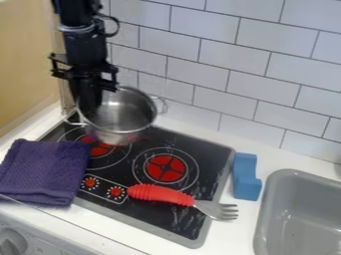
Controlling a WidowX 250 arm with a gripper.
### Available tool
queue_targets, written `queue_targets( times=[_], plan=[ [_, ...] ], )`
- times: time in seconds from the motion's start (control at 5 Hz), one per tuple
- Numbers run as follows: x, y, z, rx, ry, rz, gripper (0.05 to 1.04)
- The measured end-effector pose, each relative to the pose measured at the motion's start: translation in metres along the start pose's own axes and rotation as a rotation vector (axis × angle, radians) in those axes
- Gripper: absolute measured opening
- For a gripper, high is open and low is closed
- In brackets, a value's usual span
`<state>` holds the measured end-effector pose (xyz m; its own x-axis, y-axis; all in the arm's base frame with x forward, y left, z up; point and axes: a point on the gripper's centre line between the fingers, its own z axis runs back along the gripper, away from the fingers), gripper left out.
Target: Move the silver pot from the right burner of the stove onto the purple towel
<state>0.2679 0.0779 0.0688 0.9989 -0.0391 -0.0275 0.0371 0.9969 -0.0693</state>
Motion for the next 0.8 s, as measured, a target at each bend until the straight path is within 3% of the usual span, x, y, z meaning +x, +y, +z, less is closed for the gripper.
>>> queue_targets(
  times=[0.2, 0.6, 0.8],
  plan=[
    [-0.024, 0.012, 0.010, 0.019, -0.009, 0.037, 0.053],
    [-0.059, 0.027, -0.004, -0.020, 0.029, 0.068, 0.053],
    [-0.063, 0.035, -0.008, -0.015, 0.014, 0.069, 0.053]
  ],
)
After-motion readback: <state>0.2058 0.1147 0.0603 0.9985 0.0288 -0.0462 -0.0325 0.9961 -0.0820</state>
